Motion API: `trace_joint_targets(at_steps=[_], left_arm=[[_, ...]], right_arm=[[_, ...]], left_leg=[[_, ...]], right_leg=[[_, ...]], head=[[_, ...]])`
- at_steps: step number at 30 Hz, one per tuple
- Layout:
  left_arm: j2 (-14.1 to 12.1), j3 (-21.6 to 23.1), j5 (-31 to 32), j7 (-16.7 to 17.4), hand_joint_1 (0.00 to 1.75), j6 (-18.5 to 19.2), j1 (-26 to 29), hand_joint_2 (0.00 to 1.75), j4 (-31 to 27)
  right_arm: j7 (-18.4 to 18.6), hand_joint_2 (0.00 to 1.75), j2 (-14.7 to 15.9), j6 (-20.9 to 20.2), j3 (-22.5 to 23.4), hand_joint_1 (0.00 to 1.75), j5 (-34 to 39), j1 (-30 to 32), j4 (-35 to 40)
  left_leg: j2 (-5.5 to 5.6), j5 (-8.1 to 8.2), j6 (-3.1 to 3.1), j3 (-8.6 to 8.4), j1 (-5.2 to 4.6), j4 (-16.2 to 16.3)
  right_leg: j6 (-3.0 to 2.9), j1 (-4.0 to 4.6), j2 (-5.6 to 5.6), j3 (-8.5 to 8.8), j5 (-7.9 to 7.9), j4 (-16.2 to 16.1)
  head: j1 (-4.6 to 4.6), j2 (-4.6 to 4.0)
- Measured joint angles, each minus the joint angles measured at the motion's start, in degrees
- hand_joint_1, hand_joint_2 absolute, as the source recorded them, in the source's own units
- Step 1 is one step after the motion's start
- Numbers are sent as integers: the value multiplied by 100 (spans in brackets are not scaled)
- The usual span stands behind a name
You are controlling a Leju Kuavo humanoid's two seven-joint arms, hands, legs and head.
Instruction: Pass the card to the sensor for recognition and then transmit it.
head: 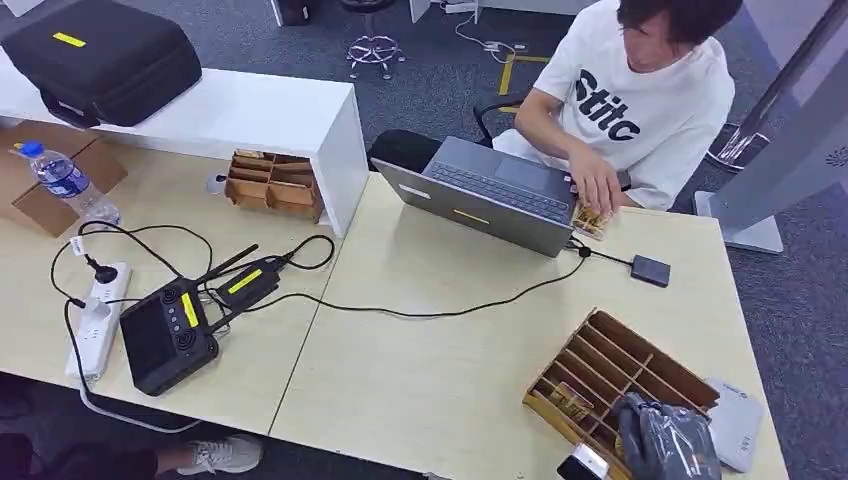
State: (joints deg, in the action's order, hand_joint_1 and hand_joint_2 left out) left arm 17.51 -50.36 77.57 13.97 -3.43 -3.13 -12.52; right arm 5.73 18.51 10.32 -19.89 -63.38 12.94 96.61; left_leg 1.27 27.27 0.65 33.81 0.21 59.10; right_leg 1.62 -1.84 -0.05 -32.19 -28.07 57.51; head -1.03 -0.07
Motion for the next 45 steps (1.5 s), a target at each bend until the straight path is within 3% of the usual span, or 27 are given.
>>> trace_joint_targets(at_steps=[8, 14, 20, 27, 32, 36, 39, 45], left_arm=[[0, 0, 2, 24, 0, 22, -6, 175, 0], [0, 0, 37, 33, 0, 37, -8, 175, 0], [0, 0, 61, 33, 0, 37, -8, 175, 0], [0, 4, 114, 35, 0, 61, -9, 175, 0], [0, 15, 188, 65, 0, 113, -10, 175, 0], [-2, 92, 350, 114, 0, 234, -22, 175, 0], [-11, 179, 492, 140, 0, 350, -40, 175, 0], [-13, 265, 542, 170, 0, 400, -50, 175, 0]], right_arm=[[-52, 175, -2, 57, -17, 175, -107, -14, 2], [-295, 175, -46, 678, 0, 175, -934, -335, 230], [-465, 175, -125, 763, 105, 175, -1121, -828, 773], [-568, 175, -129, 890, 103, 155, -1220, -1355, 1031], [-603, 175, -129, 589, 61, 161, -1141, -1810, 1053], [-424, 175, -173, -436, -105, 175, -703, -2842, 734], [-343, 175, -375, -1239, -236, 175, -310, -3855, -16], [-299, 175, -693, -1349, -435, 175, -251, -4881, -1054]], left_leg=[[0, 0, 0, 1, 0, 0], [-8, -1, 1, -1, -1, 0], [-9, -3, 3, -5, 0, 0], [-10, -2, 2, -4, -1, 0], [-13, -3, 3, -3, -1, 0], [-40, -9, 5, -10, -1, -1], [-40, -23, 6, -7, 0, -1], [-12, -36, 3, -1, 0, 0]], right_leg=[[0, 0, 0, 0, 0, 0], [0, 0, 9, 0, 2, 1], [-2, 0, 11, 1, 4, 2], [-2, 0, 13, 1, 5, 2], [-2, 0, 15, 4, 6, 4], [-6, 1, 41, 3, 18, 8], [-5, 1, 41, -3, 30, 9], [-3, 2, 16, -3, 32, 11]], head=[[0, 0], [0, 0], [0, 0], [-2, 0], [0, 0], [-2, 0], [-2, 0], [0, 0]])
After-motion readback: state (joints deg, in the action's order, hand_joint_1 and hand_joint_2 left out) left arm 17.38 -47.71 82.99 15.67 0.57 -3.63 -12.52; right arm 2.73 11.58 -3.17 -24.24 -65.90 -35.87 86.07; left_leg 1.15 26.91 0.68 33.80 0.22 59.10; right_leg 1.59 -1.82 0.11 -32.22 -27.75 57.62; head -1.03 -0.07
